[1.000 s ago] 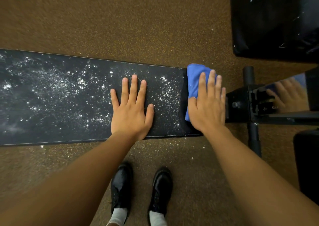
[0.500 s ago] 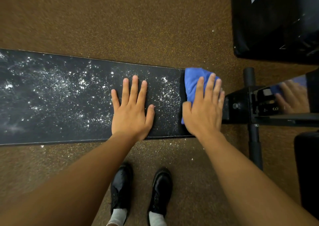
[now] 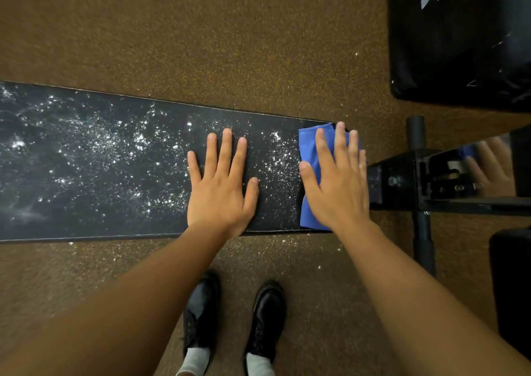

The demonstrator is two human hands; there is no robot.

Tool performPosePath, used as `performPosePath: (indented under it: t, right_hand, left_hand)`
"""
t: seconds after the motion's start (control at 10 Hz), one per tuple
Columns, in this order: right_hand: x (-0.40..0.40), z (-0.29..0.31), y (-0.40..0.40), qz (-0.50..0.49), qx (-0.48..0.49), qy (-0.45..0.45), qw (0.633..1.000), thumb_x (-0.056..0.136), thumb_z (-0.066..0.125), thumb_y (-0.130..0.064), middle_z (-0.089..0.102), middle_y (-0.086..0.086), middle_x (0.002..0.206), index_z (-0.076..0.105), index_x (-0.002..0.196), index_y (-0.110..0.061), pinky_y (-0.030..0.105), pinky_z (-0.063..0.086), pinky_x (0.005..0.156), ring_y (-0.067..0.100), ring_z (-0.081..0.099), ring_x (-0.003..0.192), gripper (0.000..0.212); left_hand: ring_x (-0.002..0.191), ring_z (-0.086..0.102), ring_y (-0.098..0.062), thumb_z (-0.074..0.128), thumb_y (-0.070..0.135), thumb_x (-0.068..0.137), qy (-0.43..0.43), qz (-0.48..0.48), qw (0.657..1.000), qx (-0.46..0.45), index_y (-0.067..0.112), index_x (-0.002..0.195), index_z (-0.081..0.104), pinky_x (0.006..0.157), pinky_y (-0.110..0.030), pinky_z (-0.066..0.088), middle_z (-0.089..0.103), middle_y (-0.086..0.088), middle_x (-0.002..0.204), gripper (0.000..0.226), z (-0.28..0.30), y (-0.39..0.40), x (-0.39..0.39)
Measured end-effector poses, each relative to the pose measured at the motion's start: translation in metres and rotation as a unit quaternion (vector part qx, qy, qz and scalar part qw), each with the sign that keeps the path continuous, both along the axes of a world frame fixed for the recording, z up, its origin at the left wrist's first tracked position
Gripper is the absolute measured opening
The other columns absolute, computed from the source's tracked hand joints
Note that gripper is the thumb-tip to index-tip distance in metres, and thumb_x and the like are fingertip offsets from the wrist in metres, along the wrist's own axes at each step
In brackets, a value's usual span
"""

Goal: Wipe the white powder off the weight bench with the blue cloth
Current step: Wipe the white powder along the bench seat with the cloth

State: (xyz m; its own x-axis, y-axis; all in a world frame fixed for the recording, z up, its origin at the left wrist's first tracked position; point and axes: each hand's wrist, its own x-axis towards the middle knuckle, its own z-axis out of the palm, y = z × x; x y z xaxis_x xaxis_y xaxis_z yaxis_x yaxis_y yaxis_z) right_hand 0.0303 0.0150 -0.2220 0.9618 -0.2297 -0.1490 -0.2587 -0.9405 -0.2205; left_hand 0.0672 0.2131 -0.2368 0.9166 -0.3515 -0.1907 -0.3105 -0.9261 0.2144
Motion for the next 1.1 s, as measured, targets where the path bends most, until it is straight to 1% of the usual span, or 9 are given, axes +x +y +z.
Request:
performPosePath:
  t: [0.1, 0.3, 0.4, 0.5, 0.6, 0.8, 0.9, 1.0, 1.1]
  right_hand:
    - [0.011, -0.005, 0.009, -0.012, -0.040, 0.009, 0.999, 0.097, 0.019, -0.049, -0.001, 0.013, 0.162, 0.012, 0.154, -0.017, 0.053, 0.003, 0.119, 0.034, -0.004, 0.148, 0.066]
    - [-0.023, -0.005, 0.018, 0.037, -0.024, -0.011, 0.999, 0.099, 0.020, -0.038, 0.008, 0.012, 0.161, 0.016, 0.153, -0.011, 0.050, 0.008, 0.119, 0.030, 0.000, 0.149, 0.060]
    - [-0.026, -0.006, 0.004, -0.014, -0.016, -0.016, 1.000, 0.098, 0.020, -0.035, 0.010, 0.012, 0.161, 0.018, 0.152, -0.008, 0.050, 0.010, 0.119, 0.030, 0.004, 0.149, 0.060]
    - [0.006, -0.008, -0.001, -0.080, -0.018, -0.028, 0.996, 0.098, 0.019, -0.033, 0.009, 0.012, 0.162, 0.018, 0.153, -0.007, 0.051, 0.009, 0.119, 0.033, 0.005, 0.148, 0.061]
    - [0.030, -0.011, 0.013, -0.097, -0.024, -0.026, 0.995, 0.100, 0.025, -0.032, 0.007, 0.013, 0.162, 0.015, 0.153, -0.008, 0.051, 0.007, 0.119, 0.034, 0.003, 0.148, 0.059]
    - [-0.019, -0.009, 0.027, 0.015, -0.039, -0.008, 0.999, 0.097, 0.020, -0.035, 0.007, 0.013, 0.162, 0.015, 0.154, -0.011, 0.049, 0.007, 0.120, 0.029, 0.002, 0.149, 0.061]
    - [-0.020, -0.008, 0.004, -0.056, -0.038, -0.018, 0.998, 0.095, 0.022, -0.032, 0.014, 0.015, 0.160, 0.021, 0.151, -0.007, 0.052, 0.013, 0.118, 0.033, 0.009, 0.148, 0.062]
    - [0.018, -0.009, 0.002, -0.115, -0.023, -0.032, 0.993, 0.096, 0.025, -0.029, 0.012, 0.016, 0.160, 0.020, 0.151, -0.006, 0.053, 0.012, 0.118, 0.036, 0.009, 0.147, 0.060]
    - [0.039, -0.010, 0.020, -0.107, -0.022, -0.038, 0.993, 0.099, 0.028, -0.030, 0.010, 0.015, 0.161, 0.018, 0.152, -0.006, 0.052, 0.007, 0.119, 0.034, 0.005, 0.148, 0.059]
  left_hand:
    - [0.151, -0.017, -0.024, 0.016, 0.052, 0.098, 0.001, 0.000, 1.000, 0.000, 0.021, 0.158, -0.002, 0.119, -0.057, -0.007, -0.010, -0.004, 0.166, 0.070, 0.000, 0.000, 0.000]
    - [0.150, -0.017, -0.024, 0.016, 0.052, 0.098, 0.004, 0.000, 1.000, -0.003, 0.021, 0.158, -0.002, 0.119, -0.057, -0.007, -0.011, -0.004, 0.165, 0.070, 0.001, 0.000, 0.000]
    - [0.150, -0.019, -0.024, 0.016, 0.052, 0.098, 0.006, 0.001, 1.000, -0.003, 0.021, 0.158, -0.002, 0.119, -0.056, -0.007, -0.012, -0.004, 0.165, 0.069, 0.001, 0.000, 0.000]
    - [0.150, -0.019, -0.024, 0.016, 0.052, 0.099, 0.004, 0.001, 1.000, -0.003, 0.022, 0.158, -0.003, 0.119, -0.056, -0.008, -0.012, -0.004, 0.165, 0.069, 0.001, 0.000, -0.001]
    - [0.150, -0.018, -0.024, 0.018, 0.051, 0.100, 0.002, -0.001, 1.000, -0.003, 0.021, 0.158, -0.002, 0.119, -0.055, -0.009, -0.011, -0.005, 0.165, 0.069, 0.001, 0.000, -0.003]
    - [0.150, -0.019, -0.024, 0.017, 0.052, 0.099, 0.003, 0.000, 1.000, -0.005, 0.021, 0.158, -0.003, 0.119, -0.056, -0.008, -0.012, -0.004, 0.165, 0.069, 0.001, 0.000, -0.001]
    - [0.150, -0.020, -0.024, 0.016, 0.052, 0.099, 0.004, 0.001, 1.000, -0.004, 0.022, 0.158, -0.004, 0.119, -0.056, -0.009, -0.013, -0.004, 0.165, 0.069, 0.001, 0.000, -0.001]
    - [0.150, -0.020, -0.024, 0.016, 0.052, 0.099, 0.002, 0.000, 1.000, -0.006, 0.022, 0.158, -0.004, 0.119, -0.055, -0.009, -0.013, -0.004, 0.165, 0.069, 0.001, 0.000, -0.001]
    - [0.150, -0.018, -0.024, 0.017, 0.051, 0.099, -0.001, -0.001, 1.000, -0.006, 0.021, 0.158, -0.003, 0.119, -0.055, -0.009, -0.011, -0.004, 0.165, 0.069, 0.001, 0.000, -0.001]
